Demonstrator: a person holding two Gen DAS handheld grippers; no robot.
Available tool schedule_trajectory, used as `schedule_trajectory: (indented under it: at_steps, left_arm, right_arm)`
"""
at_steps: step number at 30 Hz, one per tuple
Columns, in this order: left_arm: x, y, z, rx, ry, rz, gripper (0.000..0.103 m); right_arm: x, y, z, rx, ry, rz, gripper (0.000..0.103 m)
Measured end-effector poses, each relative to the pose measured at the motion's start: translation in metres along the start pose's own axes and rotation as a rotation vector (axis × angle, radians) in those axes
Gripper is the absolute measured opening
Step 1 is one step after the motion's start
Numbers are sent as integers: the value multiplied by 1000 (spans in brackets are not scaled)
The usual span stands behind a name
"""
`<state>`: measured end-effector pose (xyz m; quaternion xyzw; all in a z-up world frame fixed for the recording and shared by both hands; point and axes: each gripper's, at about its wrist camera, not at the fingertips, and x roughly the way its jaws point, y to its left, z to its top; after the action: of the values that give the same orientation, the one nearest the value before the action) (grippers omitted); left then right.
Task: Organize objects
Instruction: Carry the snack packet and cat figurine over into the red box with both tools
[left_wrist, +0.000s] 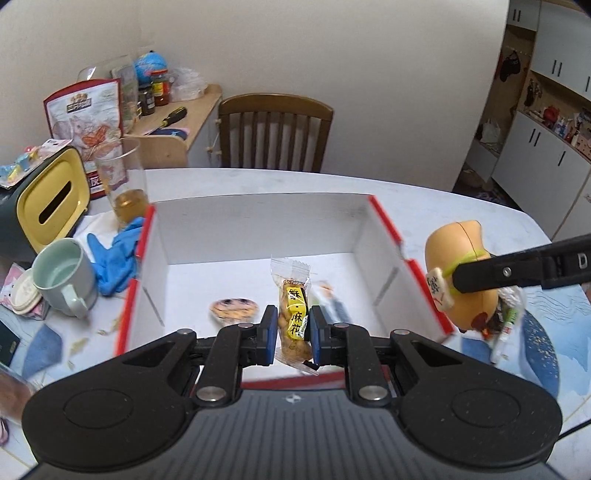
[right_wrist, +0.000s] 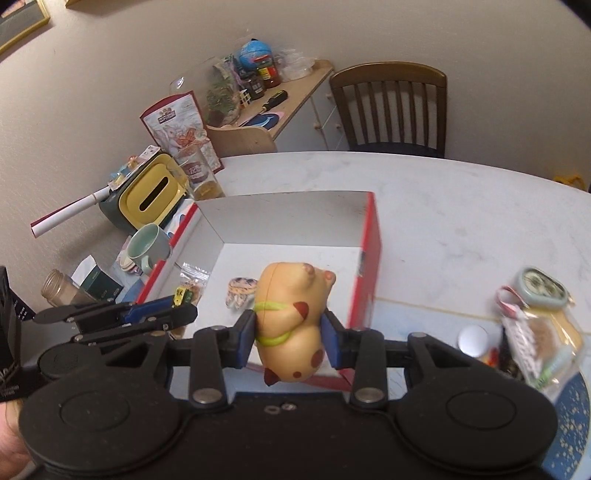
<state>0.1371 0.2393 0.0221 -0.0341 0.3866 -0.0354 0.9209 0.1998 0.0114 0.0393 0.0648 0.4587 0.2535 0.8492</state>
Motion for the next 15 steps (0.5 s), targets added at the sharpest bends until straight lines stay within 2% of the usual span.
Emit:
schedule_trajectory:
  at_steps: [7,15]
  left_arm:
    - [20,38,18,-9,14,18,17]
    - [53,58,34,38,46,56,17]
  right_arm:
    - [34,23,13,-20,28,-21,38]
    - [72,41,16,-39,66,-38,38]
